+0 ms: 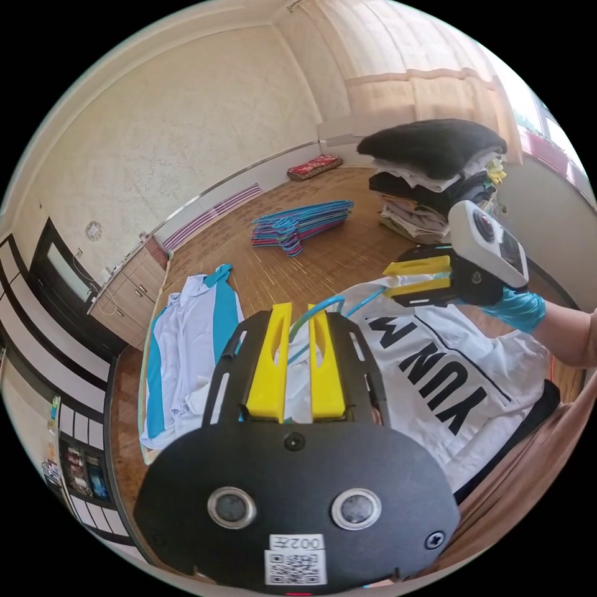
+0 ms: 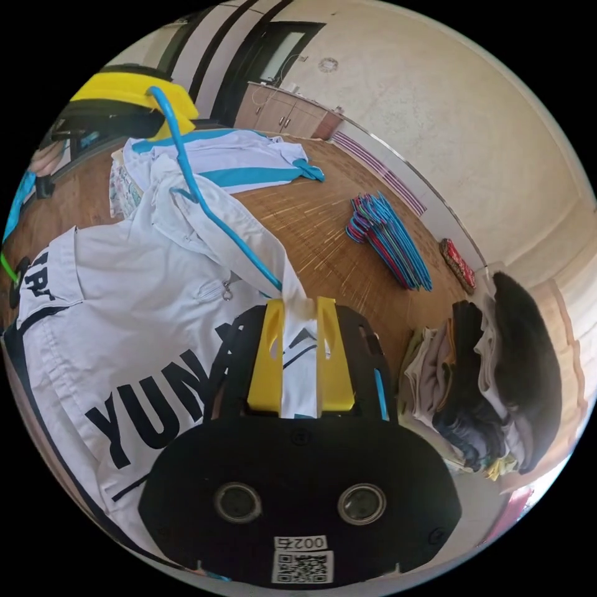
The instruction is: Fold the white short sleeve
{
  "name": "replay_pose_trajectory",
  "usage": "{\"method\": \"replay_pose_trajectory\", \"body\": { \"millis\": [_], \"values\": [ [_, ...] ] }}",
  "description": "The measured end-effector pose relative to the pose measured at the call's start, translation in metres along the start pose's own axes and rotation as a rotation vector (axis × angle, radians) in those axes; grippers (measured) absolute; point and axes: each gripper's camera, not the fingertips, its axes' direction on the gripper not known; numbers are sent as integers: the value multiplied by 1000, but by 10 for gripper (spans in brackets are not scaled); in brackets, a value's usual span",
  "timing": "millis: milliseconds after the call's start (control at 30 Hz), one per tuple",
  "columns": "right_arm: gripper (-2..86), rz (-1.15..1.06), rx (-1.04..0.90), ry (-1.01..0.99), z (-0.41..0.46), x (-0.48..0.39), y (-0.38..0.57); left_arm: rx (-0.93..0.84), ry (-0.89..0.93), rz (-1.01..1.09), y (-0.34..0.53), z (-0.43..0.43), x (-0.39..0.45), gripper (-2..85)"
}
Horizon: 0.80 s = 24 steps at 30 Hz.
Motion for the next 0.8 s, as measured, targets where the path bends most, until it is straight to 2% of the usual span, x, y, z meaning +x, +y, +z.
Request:
{"method": "replay_pose_trajectory", "body": {
  "millis": [467, 633, 800],
  "values": [
    [66, 94, 131, -145, -39, 74, 37, -8, -66, -9, -10, -10, 1, 36],
    [49, 186, 180, -256, -51, 120, 64, -9, -73, -13, -13, -13, -1, 24],
    [17, 327, 225, -232, -60, 160, 86, -18, -126, -13, -14, -17, 1, 3]
  ]
}}
